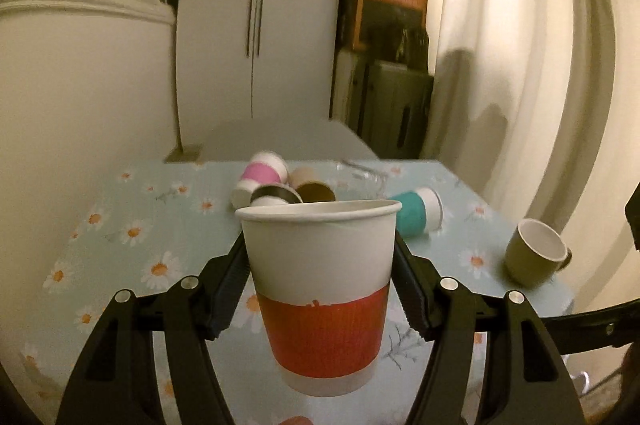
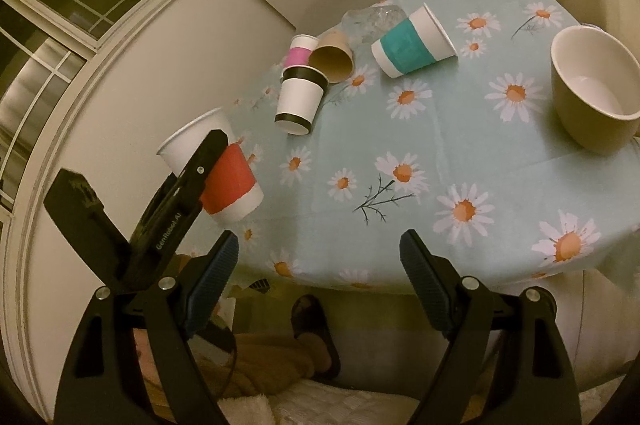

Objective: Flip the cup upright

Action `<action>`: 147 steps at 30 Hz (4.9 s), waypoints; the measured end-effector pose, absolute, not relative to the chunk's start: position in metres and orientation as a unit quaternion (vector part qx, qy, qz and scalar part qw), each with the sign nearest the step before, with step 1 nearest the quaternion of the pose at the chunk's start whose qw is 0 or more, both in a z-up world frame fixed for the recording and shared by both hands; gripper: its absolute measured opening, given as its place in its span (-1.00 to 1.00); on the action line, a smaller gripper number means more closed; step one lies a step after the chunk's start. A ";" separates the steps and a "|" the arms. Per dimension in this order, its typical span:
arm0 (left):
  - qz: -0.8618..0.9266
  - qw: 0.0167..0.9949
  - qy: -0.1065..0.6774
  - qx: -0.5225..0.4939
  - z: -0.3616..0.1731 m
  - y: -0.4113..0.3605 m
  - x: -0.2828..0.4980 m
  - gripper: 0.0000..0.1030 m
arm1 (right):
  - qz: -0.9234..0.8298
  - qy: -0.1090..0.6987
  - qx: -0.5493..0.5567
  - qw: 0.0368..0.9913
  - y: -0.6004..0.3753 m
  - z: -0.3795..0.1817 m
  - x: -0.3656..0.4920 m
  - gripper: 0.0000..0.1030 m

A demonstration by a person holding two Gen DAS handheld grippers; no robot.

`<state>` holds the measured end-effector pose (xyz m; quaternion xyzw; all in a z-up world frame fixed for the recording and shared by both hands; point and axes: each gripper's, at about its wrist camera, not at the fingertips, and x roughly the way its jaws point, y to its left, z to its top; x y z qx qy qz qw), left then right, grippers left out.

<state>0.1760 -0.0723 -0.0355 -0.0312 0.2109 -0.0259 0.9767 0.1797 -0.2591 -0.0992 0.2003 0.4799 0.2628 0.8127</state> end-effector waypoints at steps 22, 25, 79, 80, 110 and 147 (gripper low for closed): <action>0.063 0.996 0.062 0.006 -0.119 -0.089 0.155 0.27 | 0.243 0.500 0.193 0.808 -0.265 -0.111 0.188 0.60; 0.071 0.996 0.062 0.009 -0.127 -0.086 0.157 0.29 | 0.242 0.502 0.193 0.808 -0.264 -0.112 0.189 0.60; -0.015 0.983 0.183 -0.024 -0.031 -0.049 0.081 0.88 | 0.283 0.424 0.193 0.838 -0.261 -0.087 0.167 0.89; -0.016 0.982 0.186 -0.027 -0.027 -0.044 0.078 0.88 | 0.283 0.425 0.190 0.839 -0.259 -0.089 0.165 0.90; -0.080 0.956 0.273 -0.071 -0.033 0.028 0.032 0.87 | 0.272 0.326 0.000 0.905 -0.186 -0.081 0.068 0.90; -0.093 0.945 0.311 -0.036 -0.046 0.000 0.043 0.87 | 0.267 0.343 -0.040 0.900 -0.167 -0.097 0.081 0.90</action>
